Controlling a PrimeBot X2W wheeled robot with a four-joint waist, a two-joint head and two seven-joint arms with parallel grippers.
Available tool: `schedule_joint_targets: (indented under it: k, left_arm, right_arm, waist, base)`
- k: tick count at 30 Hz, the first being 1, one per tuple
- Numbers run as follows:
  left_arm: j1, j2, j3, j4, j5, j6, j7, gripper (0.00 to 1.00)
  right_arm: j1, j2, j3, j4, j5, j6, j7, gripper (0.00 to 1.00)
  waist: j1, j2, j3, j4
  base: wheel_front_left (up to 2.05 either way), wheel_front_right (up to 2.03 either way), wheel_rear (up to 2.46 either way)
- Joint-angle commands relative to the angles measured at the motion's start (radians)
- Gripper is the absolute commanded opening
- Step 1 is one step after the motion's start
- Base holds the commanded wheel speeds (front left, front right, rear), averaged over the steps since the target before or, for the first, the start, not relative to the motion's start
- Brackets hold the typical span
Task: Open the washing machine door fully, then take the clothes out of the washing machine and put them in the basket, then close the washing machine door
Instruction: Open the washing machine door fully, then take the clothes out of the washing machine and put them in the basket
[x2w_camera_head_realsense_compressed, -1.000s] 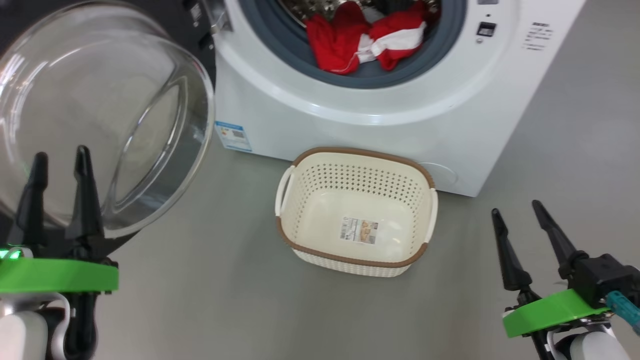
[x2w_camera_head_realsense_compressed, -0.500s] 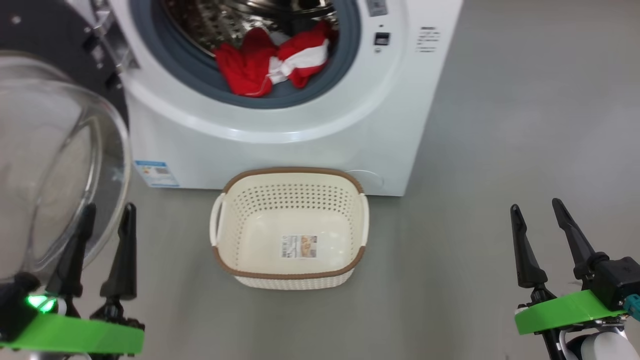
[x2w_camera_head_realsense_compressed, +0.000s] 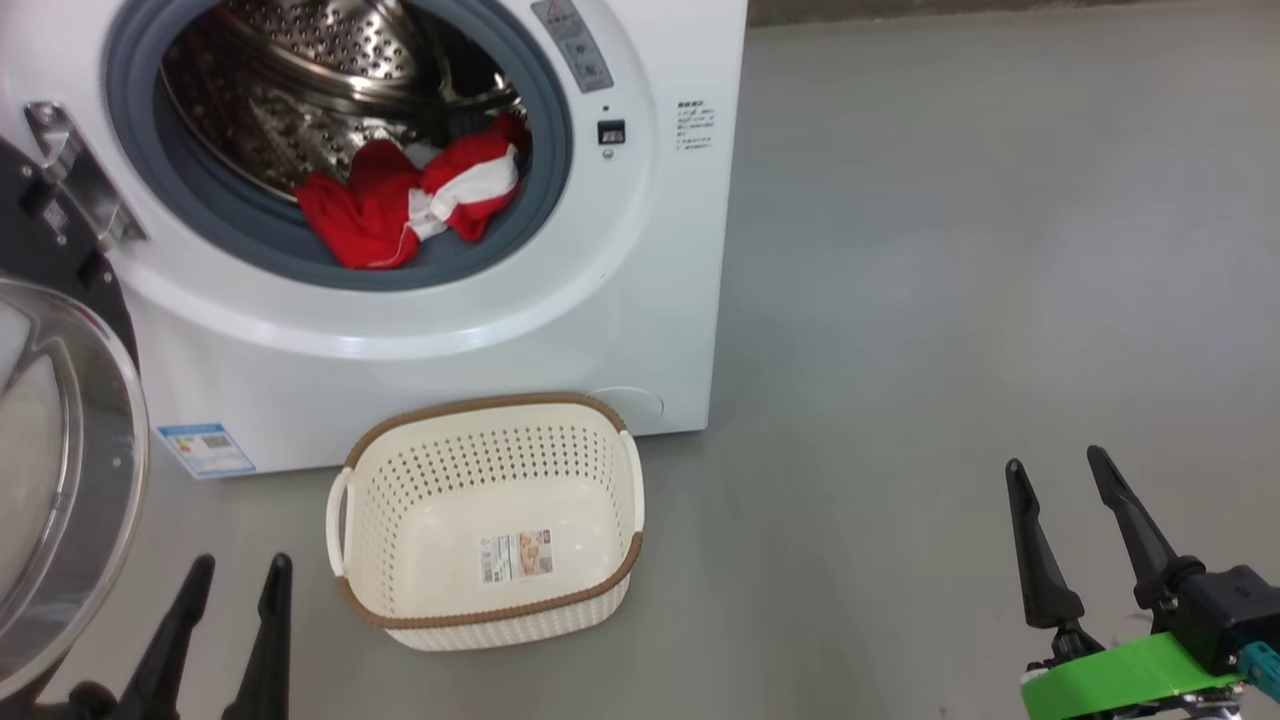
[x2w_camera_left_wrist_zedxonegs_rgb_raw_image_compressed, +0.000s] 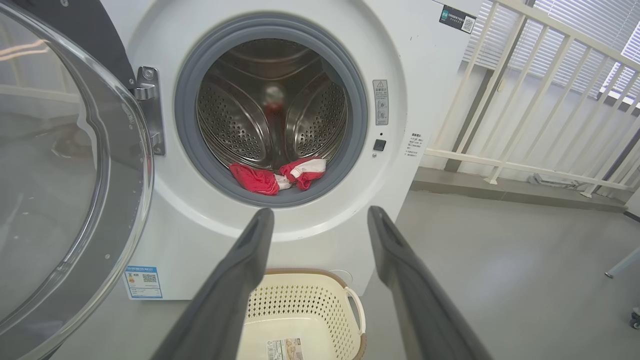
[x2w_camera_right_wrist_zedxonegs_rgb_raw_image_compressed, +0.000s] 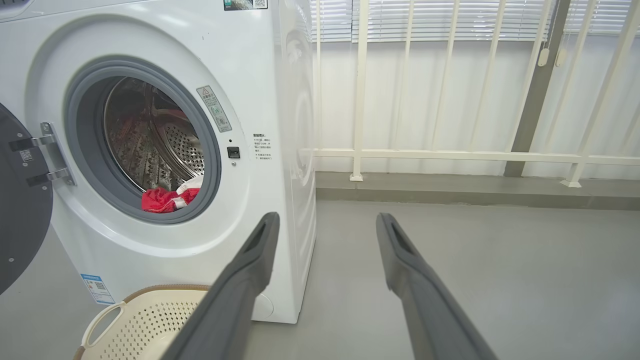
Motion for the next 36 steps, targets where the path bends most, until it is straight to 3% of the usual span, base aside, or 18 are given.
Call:
schedule_joint_targets:
  k: [1, 11, 36]
  left_arm:
    - [-0.007, 0.021, 0.035, -0.020, 0.015, -0.001, -0.011, 1.00]
    - [0.063, 0.010, 0.010, -0.018, 0.038, 0.004, -0.022, 1.00]
    - [0.127, 0.026, 0.014, -0.066, 0.080, 0.087, 0.001, 1.00]
  right_arm:
    - [-0.003, -0.008, 0.023, -0.032, -0.005, 0.005, -0.006, 1.00]
    - [0.082, -0.008, -0.007, -0.070, -0.014, 0.005, -0.006, 1.00]
    - [0.125, -0.008, 0.008, -0.068, -0.021, 0.005, -0.006, 1.00]
  waist:
    - [0.0000, 0.0000, -0.035, -0.026]
    - [0.0000, 0.0000, -0.089, -0.027]
    - [0.0000, 0.0000, -0.120, -0.020]
  base:
    - [0.00, 0.00, 0.00]
    - [0.00, 0.00, 0.00]
    - [0.20, -0.21, 0.01]
